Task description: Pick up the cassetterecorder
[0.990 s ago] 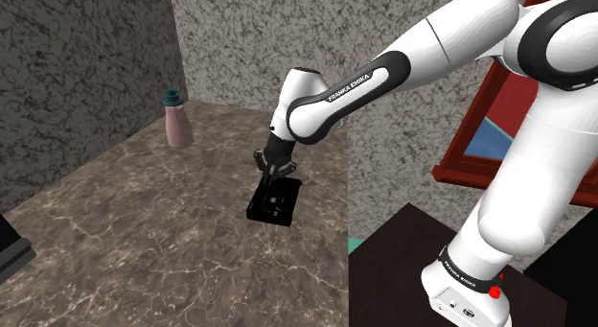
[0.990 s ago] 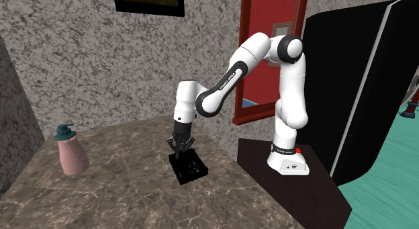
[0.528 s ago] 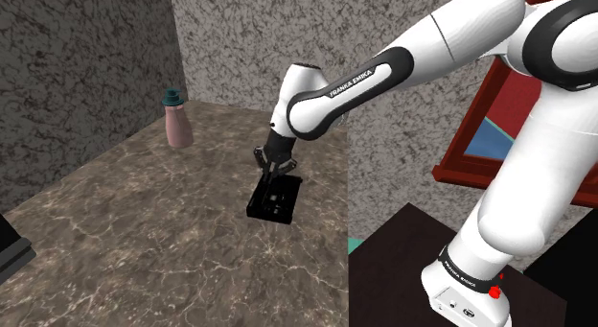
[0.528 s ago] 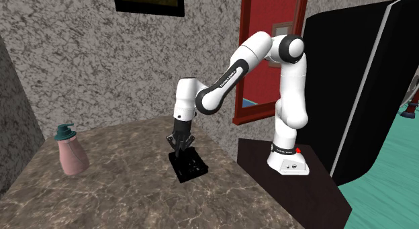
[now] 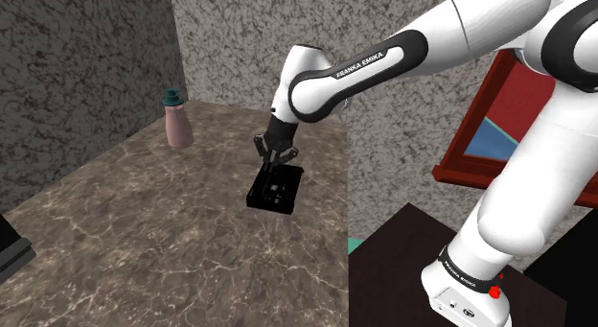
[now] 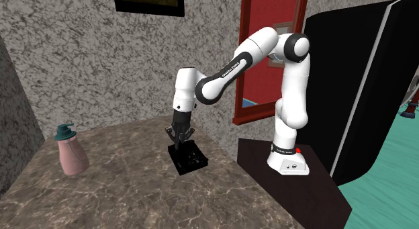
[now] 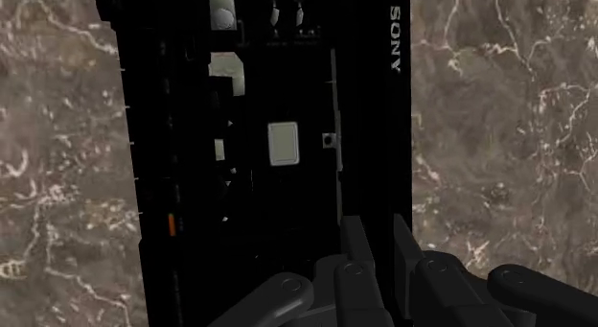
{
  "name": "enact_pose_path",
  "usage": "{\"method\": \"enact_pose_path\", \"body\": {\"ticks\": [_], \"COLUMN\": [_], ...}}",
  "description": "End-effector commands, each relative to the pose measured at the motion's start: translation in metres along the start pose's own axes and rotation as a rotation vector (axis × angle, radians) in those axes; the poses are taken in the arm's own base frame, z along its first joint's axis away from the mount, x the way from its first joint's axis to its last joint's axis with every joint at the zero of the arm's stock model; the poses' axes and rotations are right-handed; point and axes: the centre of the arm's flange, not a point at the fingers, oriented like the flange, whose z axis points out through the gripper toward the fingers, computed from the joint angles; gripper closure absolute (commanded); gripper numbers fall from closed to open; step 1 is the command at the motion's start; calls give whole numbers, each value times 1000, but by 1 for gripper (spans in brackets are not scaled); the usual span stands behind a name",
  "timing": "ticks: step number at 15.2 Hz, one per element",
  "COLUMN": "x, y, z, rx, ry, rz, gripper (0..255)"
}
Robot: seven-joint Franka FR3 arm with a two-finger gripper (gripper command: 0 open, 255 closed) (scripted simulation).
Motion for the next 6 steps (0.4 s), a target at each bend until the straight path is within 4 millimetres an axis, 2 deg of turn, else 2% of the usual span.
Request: {"method": "enact_pose_path", "body": {"ticks": [1,4,6], "x": [-1,-3,-3], "y": [-4,-7,-7], "z": [-12,-27,-28], "rx": [1,1,1], "ry": [0,0,0], "rz": [0,0,0], "gripper": [255,255,255]}}
